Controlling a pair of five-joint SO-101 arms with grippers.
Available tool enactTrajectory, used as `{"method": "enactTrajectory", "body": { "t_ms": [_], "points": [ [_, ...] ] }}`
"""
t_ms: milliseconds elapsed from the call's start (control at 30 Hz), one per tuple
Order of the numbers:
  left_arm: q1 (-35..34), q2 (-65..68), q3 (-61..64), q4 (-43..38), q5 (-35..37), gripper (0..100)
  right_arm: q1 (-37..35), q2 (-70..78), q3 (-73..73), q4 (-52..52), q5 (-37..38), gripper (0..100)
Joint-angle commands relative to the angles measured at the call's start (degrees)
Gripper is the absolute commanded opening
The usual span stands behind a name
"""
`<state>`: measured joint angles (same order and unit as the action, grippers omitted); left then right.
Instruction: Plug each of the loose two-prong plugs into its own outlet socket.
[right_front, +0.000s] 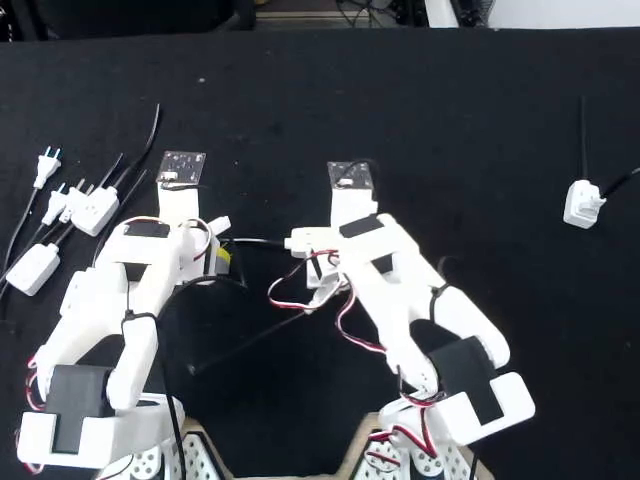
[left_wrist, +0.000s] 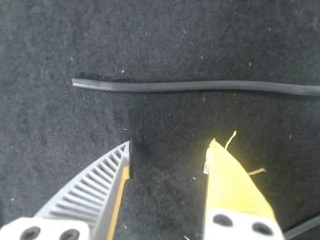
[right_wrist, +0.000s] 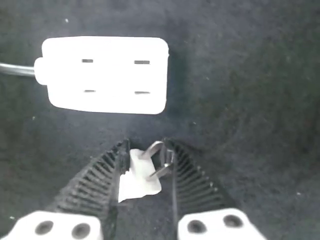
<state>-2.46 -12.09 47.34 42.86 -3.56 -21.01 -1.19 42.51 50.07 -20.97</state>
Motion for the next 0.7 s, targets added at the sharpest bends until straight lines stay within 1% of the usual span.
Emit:
{"method": "enactTrajectory", "body": {
  "t_ms": [0,100,200,233,367,533,667],
  "points": [
    [-0.5,-2.1,-0.2,-0.7,0.5,25,1.5,-4.0,-1.5,0.1,1.3,1.0],
    [-0.5,-2.1,-0.2,-0.7,0.4,25,1.8,-9.8,0.3,0.7,1.4,1.0],
    [-0.5,-2.1,-0.2,-0.7,0.4,25,5.0,-16.5,2.6,0.4,1.6,1.1],
    [-0.5,-2.1,-0.2,-0.7,0.4,25,6.6,-18.5,2.9,0.4,2.6,1.1],
    [-0.5,-2.1,-0.2,-0.7,0.5,25,13.9,-24.3,2.8,0.4,11.0,1.1],
    [-0.6,-2.1,-0.1,-0.7,0.5,25,22.3,-28.8,-1.8,-0.2,15.9,1.1],
    [-0.6,-2.1,-0.1,-0.7,0.7,25,26.5,-29.9,-6.5,-0.4,21.8,1.1]
  ]
}}
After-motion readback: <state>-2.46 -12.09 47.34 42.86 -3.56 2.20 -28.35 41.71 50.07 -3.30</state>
